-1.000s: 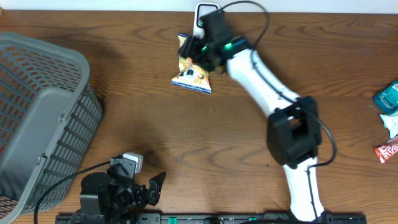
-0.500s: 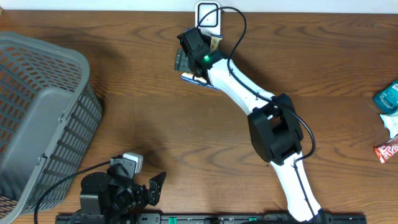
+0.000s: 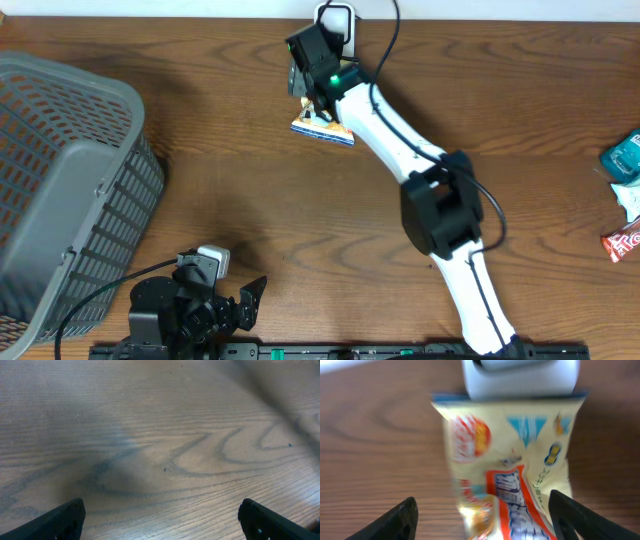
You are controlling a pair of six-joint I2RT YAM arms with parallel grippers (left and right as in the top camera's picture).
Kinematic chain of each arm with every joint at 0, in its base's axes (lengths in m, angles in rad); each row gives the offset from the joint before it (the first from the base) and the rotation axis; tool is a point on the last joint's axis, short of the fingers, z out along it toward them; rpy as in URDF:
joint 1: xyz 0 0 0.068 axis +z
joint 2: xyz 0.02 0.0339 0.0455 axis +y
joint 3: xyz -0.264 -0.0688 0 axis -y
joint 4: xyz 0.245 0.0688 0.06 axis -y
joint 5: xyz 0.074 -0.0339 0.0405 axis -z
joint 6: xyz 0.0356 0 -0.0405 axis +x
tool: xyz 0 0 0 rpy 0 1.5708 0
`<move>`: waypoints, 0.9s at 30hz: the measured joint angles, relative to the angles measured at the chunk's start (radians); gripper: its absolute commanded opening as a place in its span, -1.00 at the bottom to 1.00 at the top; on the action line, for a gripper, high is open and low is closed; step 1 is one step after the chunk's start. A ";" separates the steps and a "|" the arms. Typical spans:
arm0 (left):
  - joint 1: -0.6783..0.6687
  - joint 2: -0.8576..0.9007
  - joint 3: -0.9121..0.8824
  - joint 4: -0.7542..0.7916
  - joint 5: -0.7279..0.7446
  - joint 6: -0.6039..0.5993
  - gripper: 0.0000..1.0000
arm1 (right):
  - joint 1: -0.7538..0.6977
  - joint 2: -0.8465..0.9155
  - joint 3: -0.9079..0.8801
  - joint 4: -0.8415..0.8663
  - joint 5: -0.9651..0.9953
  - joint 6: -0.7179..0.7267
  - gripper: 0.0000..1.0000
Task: Scan the item barcode
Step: 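Hold the wipes pack up against the white scanner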
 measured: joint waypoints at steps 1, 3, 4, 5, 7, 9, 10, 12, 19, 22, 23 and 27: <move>0.000 0.000 0.000 0.000 0.000 0.000 0.96 | 0.000 0.032 0.000 -0.004 -0.001 -0.009 -0.04; 0.000 0.000 0.000 0.000 0.000 0.000 0.96 | 0.000 0.089 -0.001 -0.016 0.010 -0.020 -0.67; 0.000 0.000 0.000 0.000 0.000 0.000 0.96 | 0.000 0.100 0.001 -0.020 0.031 -0.025 -0.85; 0.000 0.000 0.000 0.000 0.000 0.000 0.96 | 0.001 0.092 0.014 -0.042 0.027 -0.027 -0.98; 0.000 0.000 0.000 0.000 0.000 0.000 0.95 | 0.001 0.079 0.027 -0.069 0.023 -0.028 -0.98; 0.000 0.000 0.000 0.000 0.000 0.000 0.96 | 0.000 0.072 0.032 -0.094 0.011 -0.040 -0.98; 0.000 0.000 0.000 0.000 0.000 0.000 0.96 | -0.002 0.071 0.032 -0.104 0.001 -0.046 -0.98; 0.000 0.000 0.000 0.000 0.000 0.000 0.96 | -0.003 0.066 0.039 -0.148 -0.023 -0.057 -0.98; 0.000 0.000 0.000 0.000 0.000 0.000 0.96 | -0.029 0.003 0.031 -0.259 -0.111 -0.071 -0.97; 0.000 0.000 0.000 0.000 0.000 0.000 0.96 | -0.056 -0.056 0.020 -0.220 -0.131 -0.081 -0.97; 0.000 0.000 0.000 0.000 0.000 0.000 0.96 | -0.062 -0.067 0.020 -0.211 -0.132 -0.083 -0.97; 0.000 0.000 0.000 0.000 0.000 0.000 0.96 | -0.093 -0.129 0.023 -0.117 -0.137 -0.103 -0.98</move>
